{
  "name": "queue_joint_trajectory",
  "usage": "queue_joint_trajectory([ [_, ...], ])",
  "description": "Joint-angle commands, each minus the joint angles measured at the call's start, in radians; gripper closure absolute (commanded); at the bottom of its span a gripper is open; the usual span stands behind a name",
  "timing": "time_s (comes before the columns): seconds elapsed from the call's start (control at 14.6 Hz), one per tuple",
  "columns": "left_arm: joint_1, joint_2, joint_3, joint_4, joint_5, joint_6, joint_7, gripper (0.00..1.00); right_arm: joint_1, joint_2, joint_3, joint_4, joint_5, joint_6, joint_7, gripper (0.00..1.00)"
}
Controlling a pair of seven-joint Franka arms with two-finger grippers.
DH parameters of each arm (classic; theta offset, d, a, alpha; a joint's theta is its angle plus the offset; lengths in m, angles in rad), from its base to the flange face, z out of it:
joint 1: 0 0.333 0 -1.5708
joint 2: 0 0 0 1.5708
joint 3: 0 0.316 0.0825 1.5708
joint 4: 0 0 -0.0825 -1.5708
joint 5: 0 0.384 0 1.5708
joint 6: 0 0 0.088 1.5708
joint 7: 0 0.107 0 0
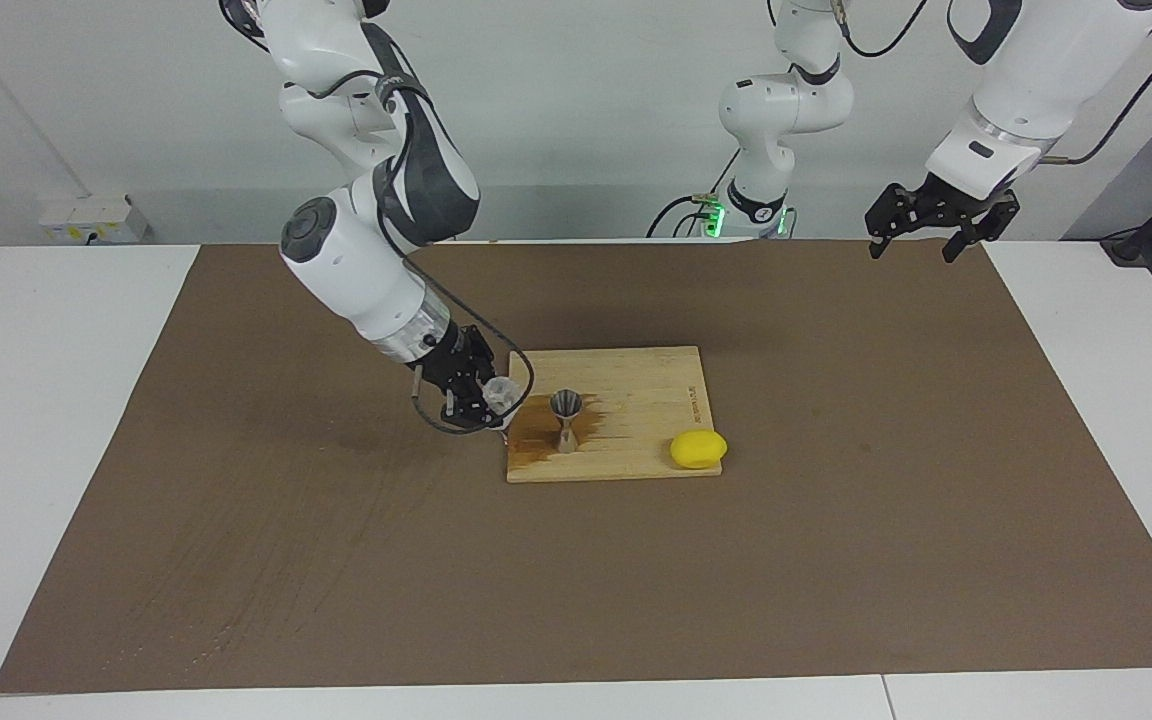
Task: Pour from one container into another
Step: 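Lift the clear glass with the right gripper over the metal cup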
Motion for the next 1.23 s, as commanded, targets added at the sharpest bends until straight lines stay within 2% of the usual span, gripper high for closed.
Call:
queue_joint_trajectory([
  [0.0, 0.009, -0.017, -0.002, -0.014, -0.002, -0.011, 0.008, 0.00, 0.007, 0.031, -0.001, 0.052, -0.047, -0.009, 0.042, 1.00],
  [0.89, 0.009, -0.017, -0.002, -0.014, -0.002, -0.011, 0.008, 0.00, 0.053, 0.034, -0.001, 0.053, -0.177, -0.015, 0.083, 1.00],
  [1.16, 0.009, -0.017, -0.002, -0.014, -0.002, -0.011, 0.009, 0.00, 0.091, 0.057, -0.002, 0.098, -0.251, -0.049, 0.117, 1.00],
])
